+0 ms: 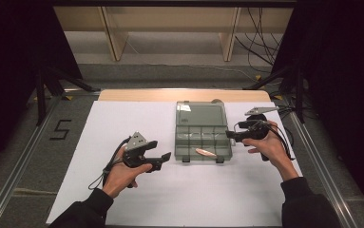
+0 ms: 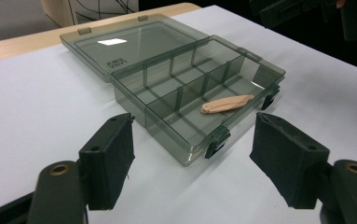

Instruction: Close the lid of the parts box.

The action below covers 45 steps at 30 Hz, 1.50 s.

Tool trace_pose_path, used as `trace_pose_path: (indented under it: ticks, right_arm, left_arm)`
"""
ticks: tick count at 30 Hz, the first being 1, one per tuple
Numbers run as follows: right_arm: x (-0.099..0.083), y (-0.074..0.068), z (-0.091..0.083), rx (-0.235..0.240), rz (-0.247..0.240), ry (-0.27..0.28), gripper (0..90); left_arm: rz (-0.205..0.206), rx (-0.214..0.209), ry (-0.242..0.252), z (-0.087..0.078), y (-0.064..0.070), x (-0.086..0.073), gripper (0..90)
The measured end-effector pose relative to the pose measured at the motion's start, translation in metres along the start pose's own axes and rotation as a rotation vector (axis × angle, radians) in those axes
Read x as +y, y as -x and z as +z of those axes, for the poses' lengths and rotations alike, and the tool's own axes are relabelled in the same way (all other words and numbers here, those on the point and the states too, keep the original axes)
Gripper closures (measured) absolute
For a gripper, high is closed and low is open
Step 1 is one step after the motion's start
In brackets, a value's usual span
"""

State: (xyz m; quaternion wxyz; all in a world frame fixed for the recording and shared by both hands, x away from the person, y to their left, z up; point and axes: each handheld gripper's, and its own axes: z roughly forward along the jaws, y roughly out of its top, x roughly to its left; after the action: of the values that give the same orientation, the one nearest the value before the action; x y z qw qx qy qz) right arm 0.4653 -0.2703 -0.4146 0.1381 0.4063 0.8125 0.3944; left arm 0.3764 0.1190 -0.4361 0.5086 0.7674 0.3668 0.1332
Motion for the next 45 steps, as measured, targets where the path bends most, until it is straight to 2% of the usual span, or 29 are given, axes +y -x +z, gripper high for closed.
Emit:
trace_pose_path:
  ticks: [2, 3, 5, 8, 11, 12, 13, 14, 16, 17, 18, 20, 21, 23, 26, 27, 28, 33, 35, 36, 38, 40, 41, 43, 44, 45]
  right_arm:
    - [-0.001, 0.001, 0.003, -0.008, 0.010, 0.033, 27.5]
    - [-0.001, 0.003, 0.001, -0.003, 0.012, 0.005, 27.5]
    - [-0.001, 0.005, 0.003, 0.003, 0.016, 0.009, 27.4]
    - [-0.001, 0.008, 0.003, -0.005, 0.047, 0.004, 27.1]
    - [-0.001, 0.010, 0.004, -0.006, 0.052, 0.011, 27.1]
    - [-0.001, 0.012, 0.004, -0.004, 0.038, 0.022, 27.0]
    - [-0.001, 0.011, 0.003, -0.017, 0.059, 0.009, 26.8]
    - [-0.001, 0.013, 0.004, -0.019, 0.050, 0.015, 26.8]
    - [-0.001, 0.013, 0.004, -0.012, 0.070, 0.007, 26.8]
    - [-0.001, 0.015, 0.005, -0.016, 0.057, 0.015, 26.8]
    - [-0.001, 0.014, 0.005, -0.010, 0.074, 0.013, 26.8]
    - [-0.001, 0.018, 0.007, -0.019, 0.055, 0.022, 26.7]
    - [0.000, 0.019, 0.007, -0.019, 0.072, 0.017, 26.8]
    - [0.001, 0.021, 0.007, -0.016, 0.070, 0.009, 26.7]
    - [0.002, 0.022, 0.010, -0.012, 0.092, 0.024, 26.8]
    - [0.003, 0.021, 0.010, -0.012, 0.108, 0.019, 26.8]
    - [0.004, 0.024, 0.012, -0.008, 0.094, 0.024, 26.8]
    - [0.006, 0.026, 0.019, -0.006, 0.106, 0.026, 26.8]
    - [0.006, 0.028, 0.022, -0.005, 0.099, 0.028, 26.8]
    - [0.006, 0.028, 0.022, 0.001, 0.114, 0.020, 26.9]
    - [0.006, 0.031, 0.025, -0.001, 0.112, 0.028, 27.3]
    - [0.006, 0.031, 0.026, -0.006, 0.147, 0.023, 27.2]
    - [0.008, 0.032, 0.025, -0.016, 0.139, 0.001, 27.2]
    - [0.011, 0.033, 0.027, -0.012, 0.151, 0.023, 27.2]
    - [0.013, 0.034, 0.027, -0.006, 0.141, 0.019, 27.2]
    - [0.016, 0.034, 0.027, -0.016, 0.151, -0.003, 27.2]
  left_arm:
    - [-0.010, -0.006, -0.011, 0.004, -0.001, 0.001, 31.2]
    - [-0.016, -0.005, -0.018, 0.007, -0.001, 0.002, 32.0]
    - [-0.015, -0.009, -0.029, 0.012, -0.001, 0.003, 32.9]
    - [-0.022, -0.009, -0.049, 0.019, -0.001, 0.004, 34.8]
    - [-0.022, -0.002, -0.067, 0.026, -0.003, 0.005, 35.9]
    - [-0.029, 0.000, -0.074, 0.029, -0.004, 0.005, 35.9]
    - [-0.020, 0.003, -0.092, 0.031, -0.005, 0.005, 36.5]
    - [-0.013, 0.005, -0.103, 0.032, -0.007, 0.006, 37.1]
    - [-0.038, 0.016, -0.101, 0.037, -0.008, 0.007, 38.5]
    - [-0.029, 0.016, -0.123, 0.038, -0.011, 0.007, 39.1]
    - [-0.040, 0.022, -0.122, 0.040, -0.012, 0.008, 39.7]
    - [-0.044, 0.024, -0.138, 0.044, -0.015, 0.009, 42.1]
    - [-0.046, 0.028, -0.150, 0.046, -0.016, 0.009, 44.6]
    - [-0.053, 0.024, -0.175, 0.050, -0.018, 0.009, 45.6]
    - [-0.077, 0.016, -0.214, 0.056, -0.019, 0.008, 46.2]
    - [-0.078, 0.016, -0.219, 0.058, -0.020, 0.008, 47.0]
    - [-0.087, 0.014, -0.220, 0.060, -0.019, 0.008, 48.2]
    - [-0.108, -0.006, -0.238, 0.067, -0.020, 0.011, 50.6]
    - [-0.109, -0.001, -0.242, 0.070, -0.020, 0.012, 52.2]
    - [-0.110, 0.006, -0.248, 0.071, -0.019, 0.012, 53.2]
    - [-0.111, 0.006, -0.253, 0.074, -0.021, 0.012, 55.1]
    - [-0.131, 0.006, -0.265, 0.075, -0.022, 0.011, 58.2]
    - [-0.142, 0.012, -0.259, 0.076, -0.022, 0.010, 59.1]
    - [-0.141, 0.007, -0.269, 0.077, -0.024, 0.010, 61.3]
    - [-0.151, 0.012, -0.267, 0.078, -0.024, 0.010, 61.9]
    - [-0.149, 0.002, -0.267, 0.078, -0.025, 0.009, 62.6]
